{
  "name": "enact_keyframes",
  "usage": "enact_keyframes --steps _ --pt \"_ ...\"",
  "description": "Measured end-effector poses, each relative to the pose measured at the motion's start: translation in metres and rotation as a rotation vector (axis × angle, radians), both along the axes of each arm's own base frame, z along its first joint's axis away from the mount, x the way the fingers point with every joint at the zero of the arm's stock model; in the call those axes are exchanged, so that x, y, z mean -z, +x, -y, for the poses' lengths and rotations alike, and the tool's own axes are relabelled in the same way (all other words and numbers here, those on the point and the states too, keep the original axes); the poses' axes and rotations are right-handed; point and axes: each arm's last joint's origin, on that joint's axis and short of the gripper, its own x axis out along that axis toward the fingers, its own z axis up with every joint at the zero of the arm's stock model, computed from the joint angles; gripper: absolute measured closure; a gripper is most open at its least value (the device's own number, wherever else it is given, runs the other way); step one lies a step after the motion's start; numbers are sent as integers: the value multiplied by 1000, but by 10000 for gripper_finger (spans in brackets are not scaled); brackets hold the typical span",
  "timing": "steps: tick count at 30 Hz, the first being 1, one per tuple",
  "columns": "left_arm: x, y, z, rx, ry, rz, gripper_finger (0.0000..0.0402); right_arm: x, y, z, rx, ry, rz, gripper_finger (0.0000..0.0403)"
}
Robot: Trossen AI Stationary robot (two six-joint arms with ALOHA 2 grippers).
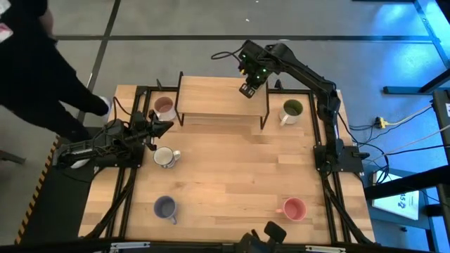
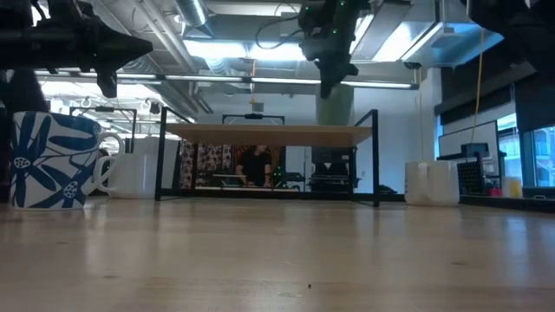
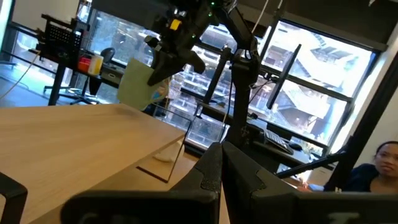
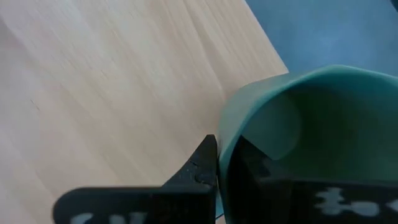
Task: Place coffee mugs
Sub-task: Put the green mug on the shelf, then put the pink mug on the shelf
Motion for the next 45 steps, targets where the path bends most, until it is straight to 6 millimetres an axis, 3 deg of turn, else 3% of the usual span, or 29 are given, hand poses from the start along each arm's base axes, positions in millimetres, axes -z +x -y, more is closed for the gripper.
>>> enact_keyframes --steps 10,19,27,33,39,41,45 --pt "0 0 0 -8 -1 1 401 14 -4 10 -5 35 -28 394" --pt "0 0 0 -7 -1 2 401 14 -2 10 -23 22 -19 385" --pt "0 0 0 -7 -1 2 401 14 -2 10 -33 11 -25 347" --pt "0 0 0 -7 -1 2 401 13 -2 11 -29 -15 -43 287" --pt "0 0 0 -6 -1 2 401 -17 -8 1 0 -27 46 238" --pt "0 0 0 -6 -1 2 401 -28 -13 -9 -2 -28 101 230" --pt "0 0 0 -12 20 -2 401 -50 -18 -46 -41 -14 146 224"
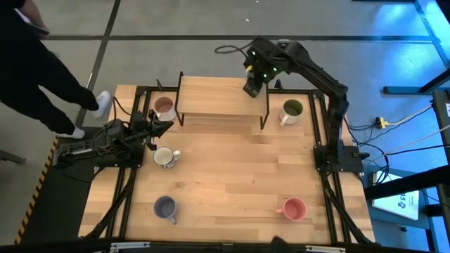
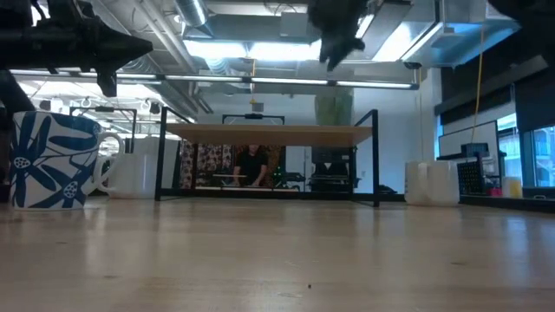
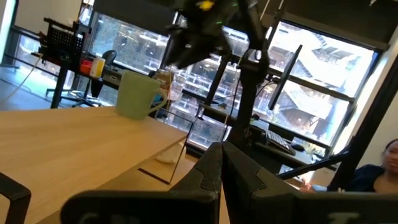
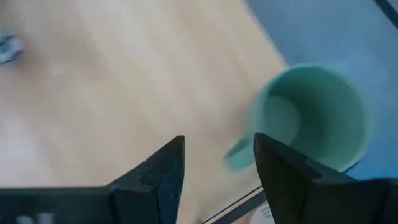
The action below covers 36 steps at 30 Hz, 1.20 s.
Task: Place coffee mugs
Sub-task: Put the pink mug on the shelf
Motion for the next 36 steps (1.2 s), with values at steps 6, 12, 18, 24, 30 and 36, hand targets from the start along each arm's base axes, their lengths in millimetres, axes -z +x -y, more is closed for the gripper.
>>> enact_keyframes --steps 6,12,18,24,30,36 --pt "0 0 0 6 12 -4 401 -23 3 -66 -76 26 81 226" --pt "1 1 1 47 13 -9 401 -26 12 -151 -169 30 78 226" --pt "1 1 3 119 2 -9 401 -28 5 -228 -168 -28 107 226" --pt "3 2 5 191 -41 -24 401 -21 -17 -286 -103 -93 113 226" --pt "9 3 5 197 -108 -76 401 6 -51 -334 -64 -55 69 226" --pt "9 3 4 163 -130 -70 401 45 -95 -362 74 33 -4 226"
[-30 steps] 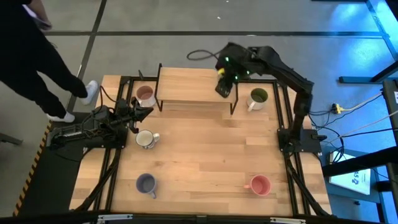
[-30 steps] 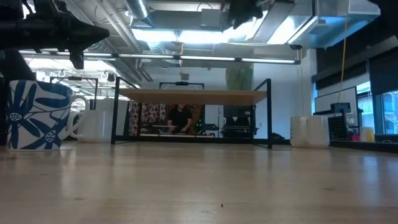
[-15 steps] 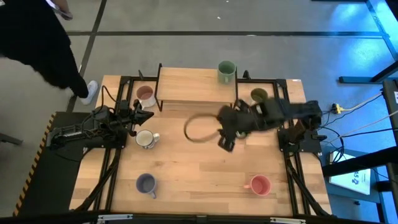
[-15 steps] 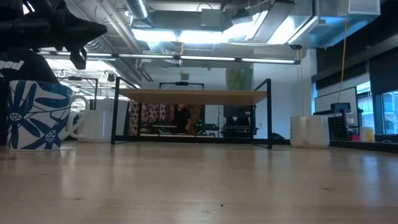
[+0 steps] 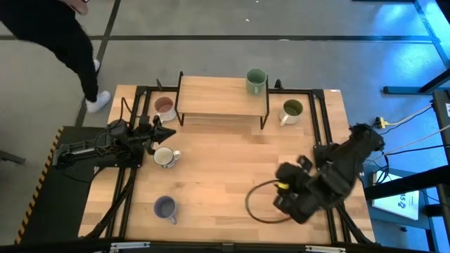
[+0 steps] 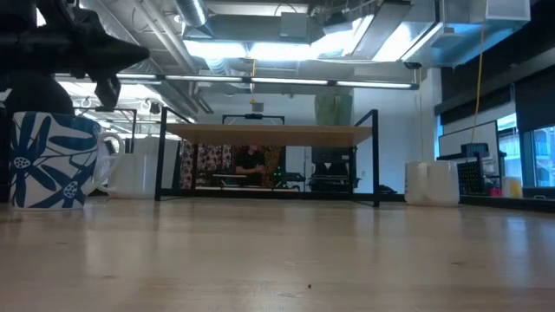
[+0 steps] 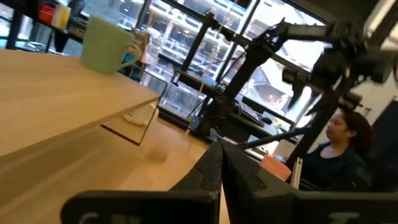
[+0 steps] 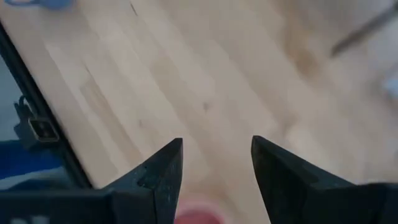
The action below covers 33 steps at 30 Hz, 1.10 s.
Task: Place coffee mugs
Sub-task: Put the pink mug on the shelf
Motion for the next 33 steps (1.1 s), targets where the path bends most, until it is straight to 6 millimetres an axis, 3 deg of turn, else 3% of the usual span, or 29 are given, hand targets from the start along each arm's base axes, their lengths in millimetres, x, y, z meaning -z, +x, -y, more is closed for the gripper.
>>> enact_keyframes --steps 9,19,33 --pt "0 0 -1 -41 -23 4 401 54 -41 -22 280 176 -234 226" --pt "0 0 -2 -64 -26 2 401 108 -44 -28 315 269 -395 226" --pt "1 0 -2 -78 -28 0 401 156 -50 -22 324 261 -426 226"
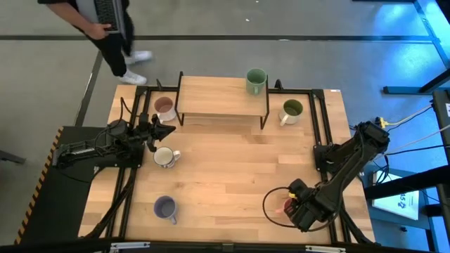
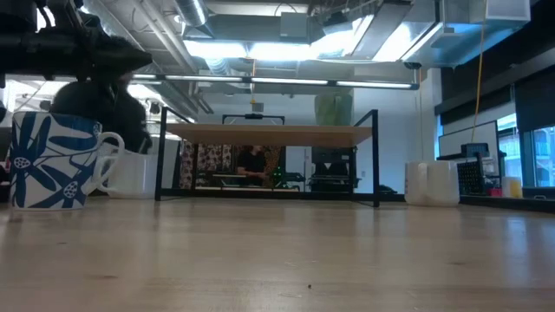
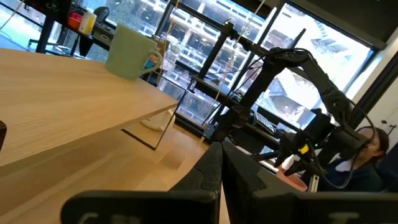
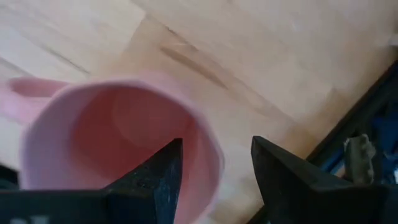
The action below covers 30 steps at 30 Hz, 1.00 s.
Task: Place coffee mugs
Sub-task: Put the pink mug on the shelf
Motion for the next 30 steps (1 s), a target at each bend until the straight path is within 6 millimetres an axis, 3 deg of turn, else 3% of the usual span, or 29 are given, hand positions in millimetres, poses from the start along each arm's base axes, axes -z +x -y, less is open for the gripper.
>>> enact_keyframes --steps 7,17,23,30 --pt "0 0 0 0 0 0 401 15 3 -2 -53 32 73 248" --pt "1 0 0 -8 2 -15 401 14 4 -1 -179 15 106 391" --pt "1 0 0 -10 3 -15 401 11 8 -1 -247 -28 145 388" --pt "5 0 0 -9 -4 -46 401 -7 33 9 -342 -54 228 394"
